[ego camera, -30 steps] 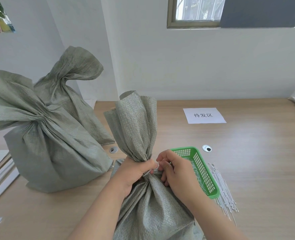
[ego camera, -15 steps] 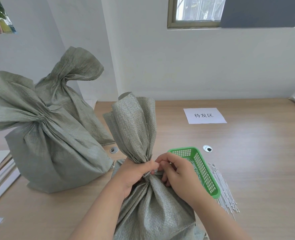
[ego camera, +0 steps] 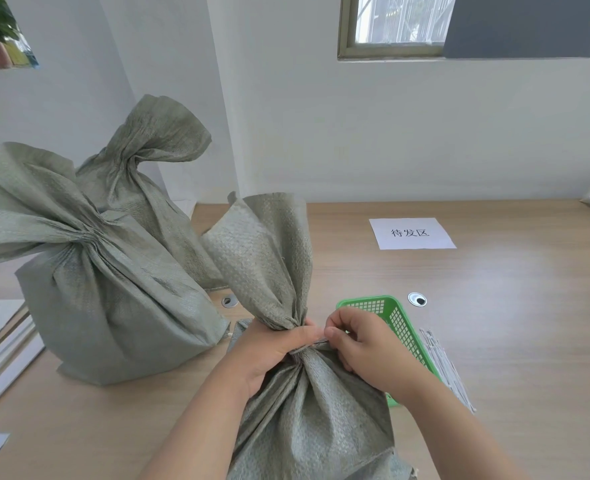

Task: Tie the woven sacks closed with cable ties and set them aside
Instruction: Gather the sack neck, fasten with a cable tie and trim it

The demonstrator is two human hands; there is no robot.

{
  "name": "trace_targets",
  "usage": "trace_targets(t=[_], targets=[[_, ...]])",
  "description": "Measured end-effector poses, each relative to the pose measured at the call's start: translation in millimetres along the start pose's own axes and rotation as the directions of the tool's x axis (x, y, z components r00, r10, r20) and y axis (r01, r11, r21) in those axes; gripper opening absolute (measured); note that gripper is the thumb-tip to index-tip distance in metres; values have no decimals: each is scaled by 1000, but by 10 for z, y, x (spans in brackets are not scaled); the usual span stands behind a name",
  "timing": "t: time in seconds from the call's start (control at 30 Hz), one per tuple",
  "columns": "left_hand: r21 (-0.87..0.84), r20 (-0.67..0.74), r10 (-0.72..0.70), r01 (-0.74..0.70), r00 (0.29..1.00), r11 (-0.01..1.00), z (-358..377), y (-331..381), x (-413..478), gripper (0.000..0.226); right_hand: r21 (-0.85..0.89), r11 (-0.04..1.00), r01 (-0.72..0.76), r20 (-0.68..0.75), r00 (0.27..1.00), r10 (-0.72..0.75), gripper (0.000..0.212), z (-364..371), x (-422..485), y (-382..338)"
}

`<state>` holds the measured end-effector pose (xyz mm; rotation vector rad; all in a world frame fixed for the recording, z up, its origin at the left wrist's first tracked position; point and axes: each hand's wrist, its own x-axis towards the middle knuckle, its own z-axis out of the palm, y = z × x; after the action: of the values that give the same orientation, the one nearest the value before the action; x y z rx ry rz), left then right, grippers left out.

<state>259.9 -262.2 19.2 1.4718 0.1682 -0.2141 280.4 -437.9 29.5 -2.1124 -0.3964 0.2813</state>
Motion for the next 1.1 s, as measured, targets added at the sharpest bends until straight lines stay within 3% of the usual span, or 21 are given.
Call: trace_targets(t=[0.2, 0.33, 0.73, 0.87, 0.97, 1.1], targets=[[104, 67, -39, 32, 997, 994, -34, 71, 12, 16, -8, 999, -34, -33, 999, 33, 24, 40, -10, -30], [107, 71, -6, -2, 997, 994, -10, 52, 35, 10, -14, 998, -57, -65, 996, 56, 24, 59, -20, -8], [359, 119, 51, -90, 992, 929, -54, 95, 35, 8, -175, 983, -47, -64, 997, 37, 22, 26, -83, -38], [389, 111, 35, -76, 993, 918, -109, 92, 35, 6, -110, 990, -93, -76, 993, 85, 28, -78, -81, 17], [378, 87, 46, -75, 995, 923, -121, 55, 27, 19, -146, 989, -14, -128, 992, -5, 26, -88, -91, 25], [409, 112, 61, -102, 992, 907, -100, 55, -6, 3, -315, 928, 197, -36, 975, -219, 11, 3, -84, -57]])
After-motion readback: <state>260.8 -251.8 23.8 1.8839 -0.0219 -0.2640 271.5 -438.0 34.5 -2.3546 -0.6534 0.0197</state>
